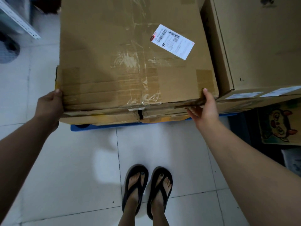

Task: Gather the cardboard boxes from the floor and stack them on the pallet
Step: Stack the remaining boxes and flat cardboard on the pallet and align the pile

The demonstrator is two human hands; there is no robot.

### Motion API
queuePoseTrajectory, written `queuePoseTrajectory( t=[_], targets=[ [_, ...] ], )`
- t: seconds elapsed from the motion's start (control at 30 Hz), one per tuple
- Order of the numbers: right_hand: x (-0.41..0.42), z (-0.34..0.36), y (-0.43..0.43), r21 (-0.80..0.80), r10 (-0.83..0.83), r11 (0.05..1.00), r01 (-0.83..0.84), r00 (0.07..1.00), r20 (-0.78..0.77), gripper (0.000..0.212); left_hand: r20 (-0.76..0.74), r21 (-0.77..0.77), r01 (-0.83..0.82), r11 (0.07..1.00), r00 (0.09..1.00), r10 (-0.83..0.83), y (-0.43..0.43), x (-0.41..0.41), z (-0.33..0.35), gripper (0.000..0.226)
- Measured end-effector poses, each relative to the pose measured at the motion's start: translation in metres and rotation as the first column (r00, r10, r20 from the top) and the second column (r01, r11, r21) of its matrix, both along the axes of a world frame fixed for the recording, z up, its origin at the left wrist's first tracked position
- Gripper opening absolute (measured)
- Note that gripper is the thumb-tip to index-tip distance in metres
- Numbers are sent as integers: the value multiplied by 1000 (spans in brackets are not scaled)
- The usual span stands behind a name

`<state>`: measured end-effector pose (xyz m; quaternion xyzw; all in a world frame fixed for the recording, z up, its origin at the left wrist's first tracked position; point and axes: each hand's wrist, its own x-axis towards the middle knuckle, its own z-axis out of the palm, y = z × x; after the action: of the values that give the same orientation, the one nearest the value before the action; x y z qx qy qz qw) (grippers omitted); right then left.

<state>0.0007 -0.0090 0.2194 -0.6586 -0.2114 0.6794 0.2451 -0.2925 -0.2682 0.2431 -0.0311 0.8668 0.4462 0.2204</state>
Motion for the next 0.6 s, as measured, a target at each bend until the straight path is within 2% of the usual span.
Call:
queuePoseTrajectory(
  t=[0.13,0.17,0.3,0.43,0.53,0.6],
  targets=[
    [6,1,-1,-21,6,1000,-7,999,-48,21,15,13,-14,1000,1000,14,0,1,0,50],
    [6,1,0,-17,22,1000,-23,999,-37,22,12,22,-23,999,1000,23,2,2,0,50],
    [3,-1,2,-4,11,1000,-11,999,46,52,-11,29,-38,999,999,38,8,9,-3,42],
    [6,1,-2,-23,-75,997,74,997,-38,40,29,35,-203,979,979,202,8,15,-3,35],
    [12,-1,-11,-116,-201,975,190,975,-98,46,150,108,-384,917,918,366,0,15,-9,53],
    [13,-7,-20,-200,-162,969,145,984,-75,37,321,155,-443,883,868,379,-3,16,-13,51]
  ],
)
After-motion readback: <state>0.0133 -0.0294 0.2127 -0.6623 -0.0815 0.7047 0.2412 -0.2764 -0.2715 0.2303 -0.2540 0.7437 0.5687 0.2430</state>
